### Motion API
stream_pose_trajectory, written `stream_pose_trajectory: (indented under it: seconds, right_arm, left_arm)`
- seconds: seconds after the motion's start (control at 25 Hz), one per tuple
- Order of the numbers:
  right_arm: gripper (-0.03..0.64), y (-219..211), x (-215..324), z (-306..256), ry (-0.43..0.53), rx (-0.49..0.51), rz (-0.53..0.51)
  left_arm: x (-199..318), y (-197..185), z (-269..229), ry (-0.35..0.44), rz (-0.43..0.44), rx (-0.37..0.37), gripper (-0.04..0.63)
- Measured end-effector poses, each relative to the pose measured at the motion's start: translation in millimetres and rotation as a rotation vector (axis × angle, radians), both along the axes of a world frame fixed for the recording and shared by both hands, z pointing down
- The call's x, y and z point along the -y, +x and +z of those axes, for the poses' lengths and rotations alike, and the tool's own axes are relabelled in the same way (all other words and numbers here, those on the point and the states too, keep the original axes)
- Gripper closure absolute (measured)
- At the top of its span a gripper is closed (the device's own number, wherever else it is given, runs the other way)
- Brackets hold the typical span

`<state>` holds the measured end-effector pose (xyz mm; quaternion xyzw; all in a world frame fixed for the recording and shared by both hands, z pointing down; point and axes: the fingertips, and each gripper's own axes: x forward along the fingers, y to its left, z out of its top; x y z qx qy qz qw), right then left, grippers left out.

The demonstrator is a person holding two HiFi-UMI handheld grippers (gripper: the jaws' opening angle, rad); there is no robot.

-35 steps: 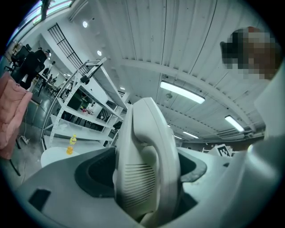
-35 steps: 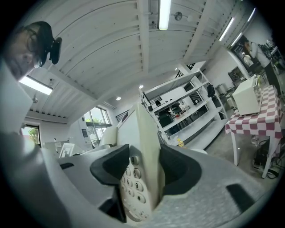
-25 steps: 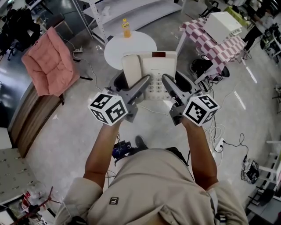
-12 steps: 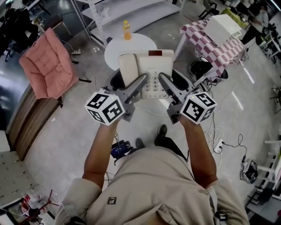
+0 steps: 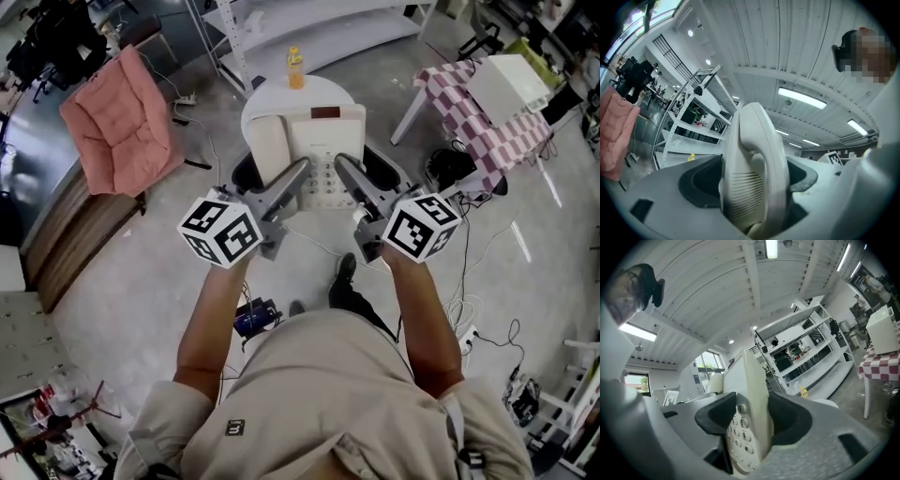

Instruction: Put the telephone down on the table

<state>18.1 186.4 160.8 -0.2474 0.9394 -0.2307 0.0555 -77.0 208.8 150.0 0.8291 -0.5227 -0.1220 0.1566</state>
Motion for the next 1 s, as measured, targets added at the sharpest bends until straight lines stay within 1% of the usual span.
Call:
stream_pose_trajectory:
  seconds: [0.12,0.28,0.44,0.6,0.84,1.0]
  right_arm:
    - [0.417,-2,28,1,-0.01,0.008,-0.048]
    - [0.417,-1,79,1,-0.001,0.016,-0.08]
    - [0.417,-9,129,6,-0.027,0.008,-0.123]
    - [0.417,-5,183,14,-0.043,0.014,-0.154]
    - [0.419,-4,192,18,-0.052,0.027,-0.174]
    - [0.419,-1,207,15,-0.043,0.05,-0.181]
  left_arm:
    - [24,-1,-1,-0.004,-0.049,0.013,0.212]
    - [72,1,-1,0.005,-0.08,0.017,0.212]
    - [117,-6,7,-0.027,-0.131,0.003,0.212]
    - [168,-1,15,-0.049,-0.163,0.007,0.212]
    - [176,1,18,-0.056,-0.182,0.027,0.212]
    - [191,6,16,-0.062,-0.182,0.037,0.212]
